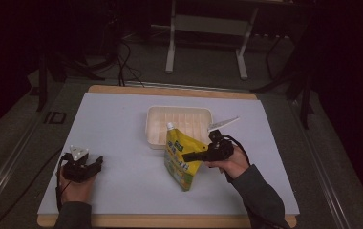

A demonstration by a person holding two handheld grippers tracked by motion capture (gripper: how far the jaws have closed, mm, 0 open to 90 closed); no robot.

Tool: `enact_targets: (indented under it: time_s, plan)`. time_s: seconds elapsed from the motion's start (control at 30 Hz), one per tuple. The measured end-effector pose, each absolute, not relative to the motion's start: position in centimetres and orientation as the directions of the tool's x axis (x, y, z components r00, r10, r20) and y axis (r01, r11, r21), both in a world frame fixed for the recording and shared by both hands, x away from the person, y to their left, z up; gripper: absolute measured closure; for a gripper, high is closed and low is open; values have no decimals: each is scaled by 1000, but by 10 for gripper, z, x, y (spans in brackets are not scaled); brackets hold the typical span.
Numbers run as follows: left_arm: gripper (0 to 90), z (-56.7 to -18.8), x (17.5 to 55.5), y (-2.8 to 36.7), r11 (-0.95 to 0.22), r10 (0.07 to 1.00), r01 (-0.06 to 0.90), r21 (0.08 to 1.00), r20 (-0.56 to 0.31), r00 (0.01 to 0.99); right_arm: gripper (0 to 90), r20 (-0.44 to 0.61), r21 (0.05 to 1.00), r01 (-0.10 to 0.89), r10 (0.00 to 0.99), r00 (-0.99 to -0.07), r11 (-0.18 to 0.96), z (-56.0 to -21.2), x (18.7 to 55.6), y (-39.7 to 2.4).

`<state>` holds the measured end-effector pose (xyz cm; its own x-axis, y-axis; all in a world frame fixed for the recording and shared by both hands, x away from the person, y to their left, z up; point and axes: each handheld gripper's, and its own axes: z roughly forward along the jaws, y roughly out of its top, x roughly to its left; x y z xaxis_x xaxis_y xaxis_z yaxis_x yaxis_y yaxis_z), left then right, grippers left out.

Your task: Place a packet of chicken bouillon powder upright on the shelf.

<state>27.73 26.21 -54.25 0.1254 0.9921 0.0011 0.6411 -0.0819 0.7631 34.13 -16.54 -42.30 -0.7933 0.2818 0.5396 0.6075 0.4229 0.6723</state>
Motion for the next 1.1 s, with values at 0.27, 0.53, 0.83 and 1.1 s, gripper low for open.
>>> enact_targets:
  time_s: [0.27,0.53,0.83,1.1]
  plan:
    - [426,-542,277,262,-83,992,642,762,3,125,900,506,715,599,323,-799,360,-418,335,-173]
    - [425,-542,277,262,-81,992,641,764,1,124,900,479,754,586,360,-800,299,-414,332,-178]
    - [424,-542,277,262,-82,992,641,763,2,124,900,465,782,569,370,-805,254,-407,328,-179]
    - [424,-542,277,262,-84,992,642,762,3,125,900,454,799,553,364,-813,238,-402,326,-175]
